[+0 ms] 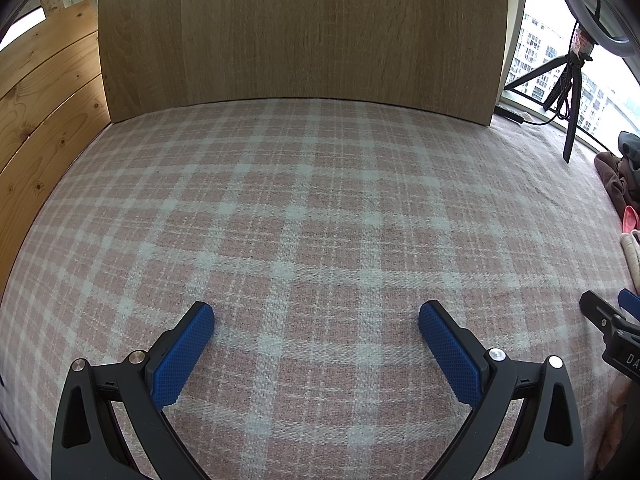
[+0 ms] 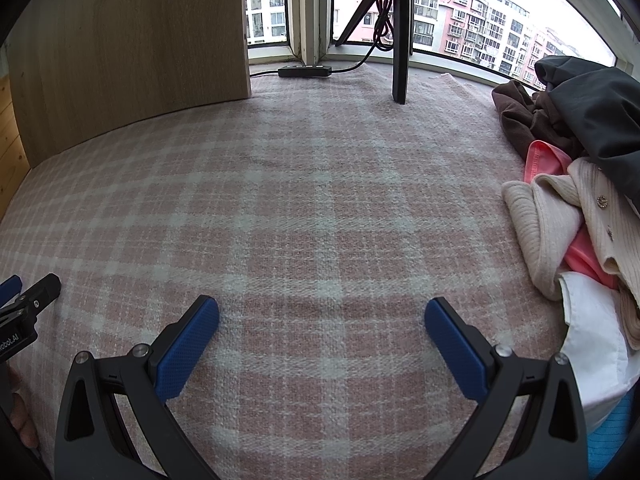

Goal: Fold clothes

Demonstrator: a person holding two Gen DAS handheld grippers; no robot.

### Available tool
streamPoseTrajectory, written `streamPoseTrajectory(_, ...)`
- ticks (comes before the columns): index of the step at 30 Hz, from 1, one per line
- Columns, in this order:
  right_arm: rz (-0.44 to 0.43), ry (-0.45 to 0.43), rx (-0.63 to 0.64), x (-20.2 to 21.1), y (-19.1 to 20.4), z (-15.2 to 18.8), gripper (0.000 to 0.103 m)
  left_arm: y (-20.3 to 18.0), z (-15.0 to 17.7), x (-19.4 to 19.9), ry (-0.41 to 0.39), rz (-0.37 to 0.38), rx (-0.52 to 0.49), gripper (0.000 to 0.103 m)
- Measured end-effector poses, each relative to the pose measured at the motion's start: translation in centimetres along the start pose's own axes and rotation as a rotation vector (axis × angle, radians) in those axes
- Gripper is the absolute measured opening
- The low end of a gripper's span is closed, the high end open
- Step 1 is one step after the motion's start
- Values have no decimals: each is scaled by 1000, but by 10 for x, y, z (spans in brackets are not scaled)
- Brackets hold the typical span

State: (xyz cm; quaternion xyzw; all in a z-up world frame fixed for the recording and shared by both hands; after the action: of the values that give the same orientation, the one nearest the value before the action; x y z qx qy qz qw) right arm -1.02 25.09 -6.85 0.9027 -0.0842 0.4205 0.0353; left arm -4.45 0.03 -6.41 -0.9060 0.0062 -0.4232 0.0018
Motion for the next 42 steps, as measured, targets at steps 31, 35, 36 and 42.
streamPoseTrajectory(31, -11, -230, -117, 195, -7, -72, 103, 28, -107, 205, -309, 1, -101, 102)
streamPoseTrajectory(35, 39, -288, -148, 241, -31, -71, 103, 26, -106, 228, -340, 38, -106, 101)
streamPoseTrajectory(36, 63, -298, -156, 253, -39, -68, 103, 26, -106, 233, -348, 48, -107, 101)
streamPoseTrajectory(42, 232, -340, -210, 314, -100, -38, 102, 9, -96, 258, -376, 141, -128, 101)
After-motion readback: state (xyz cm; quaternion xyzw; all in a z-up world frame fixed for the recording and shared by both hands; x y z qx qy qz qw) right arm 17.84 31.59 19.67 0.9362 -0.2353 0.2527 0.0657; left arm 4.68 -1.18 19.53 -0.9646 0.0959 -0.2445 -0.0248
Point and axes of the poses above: each gripper's, at about its wrist camera, not at the fingertips, and x roughly against the way its jaws point, y to its left, z to its underside, the point moved 8 cm from there along -x, roughly the way its jaws point, and after that the axes turned 5 degrees about -y, right-handed, at the moved point
